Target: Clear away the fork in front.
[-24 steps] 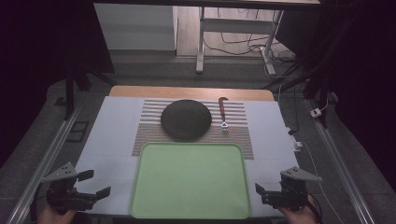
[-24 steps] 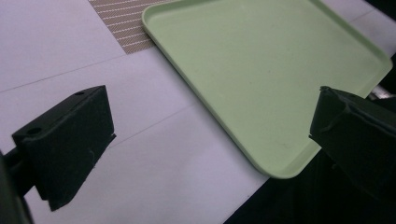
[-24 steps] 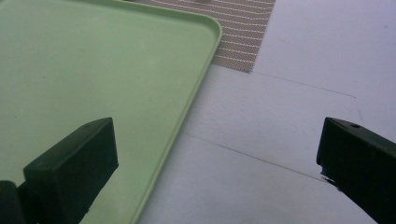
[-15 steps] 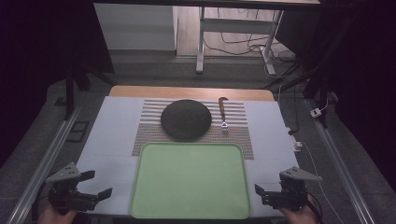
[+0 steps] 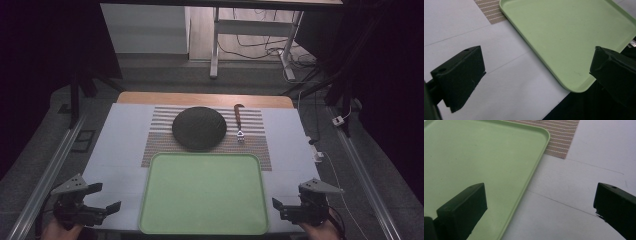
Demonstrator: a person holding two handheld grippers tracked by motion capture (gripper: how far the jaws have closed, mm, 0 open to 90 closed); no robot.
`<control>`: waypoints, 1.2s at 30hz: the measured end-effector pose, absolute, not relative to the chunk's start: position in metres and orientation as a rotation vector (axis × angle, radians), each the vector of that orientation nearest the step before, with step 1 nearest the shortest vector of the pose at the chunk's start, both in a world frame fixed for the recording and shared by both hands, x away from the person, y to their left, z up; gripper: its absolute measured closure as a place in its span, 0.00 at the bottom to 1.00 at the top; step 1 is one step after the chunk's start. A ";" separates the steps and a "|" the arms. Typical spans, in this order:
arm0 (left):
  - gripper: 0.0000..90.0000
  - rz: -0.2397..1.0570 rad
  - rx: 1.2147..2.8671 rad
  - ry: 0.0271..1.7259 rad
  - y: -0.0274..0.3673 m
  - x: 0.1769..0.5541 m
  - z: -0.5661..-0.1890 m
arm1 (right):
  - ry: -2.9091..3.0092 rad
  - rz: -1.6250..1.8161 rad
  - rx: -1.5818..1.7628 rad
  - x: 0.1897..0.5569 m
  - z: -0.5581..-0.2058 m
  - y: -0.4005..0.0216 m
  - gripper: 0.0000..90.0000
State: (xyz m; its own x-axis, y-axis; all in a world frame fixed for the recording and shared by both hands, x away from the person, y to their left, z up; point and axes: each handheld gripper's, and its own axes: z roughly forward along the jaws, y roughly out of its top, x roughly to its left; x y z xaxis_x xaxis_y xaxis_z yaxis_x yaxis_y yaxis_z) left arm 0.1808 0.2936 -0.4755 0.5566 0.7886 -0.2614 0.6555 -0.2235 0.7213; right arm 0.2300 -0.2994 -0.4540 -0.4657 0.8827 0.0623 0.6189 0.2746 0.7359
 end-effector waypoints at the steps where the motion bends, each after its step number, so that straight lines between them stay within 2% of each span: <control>1: 0.00 0.202 1.955 1.166 0.294 0.181 -0.475 | 2.198 1.012 1.360 0.230 -0.454 -0.299 0.00; 15: 0.00 0.203 1.961 1.166 0.293 0.181 -0.476 | 2.187 1.039 1.288 0.231 -0.450 -0.294 0.00; 36: 0.01 0.198 1.966 1.171 0.293 0.182 -0.476 | 2.233 1.078 1.209 0.254 -0.449 -0.280 0.00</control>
State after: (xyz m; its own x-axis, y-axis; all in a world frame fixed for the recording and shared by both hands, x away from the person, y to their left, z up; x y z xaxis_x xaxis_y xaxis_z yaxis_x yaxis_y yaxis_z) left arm 0.1819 0.2926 -0.4760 0.5550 0.7908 -0.2581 0.6618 -0.2317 0.7130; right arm 0.2539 -0.2796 -0.4494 -0.5570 0.8300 0.0274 0.5378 0.3354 0.7735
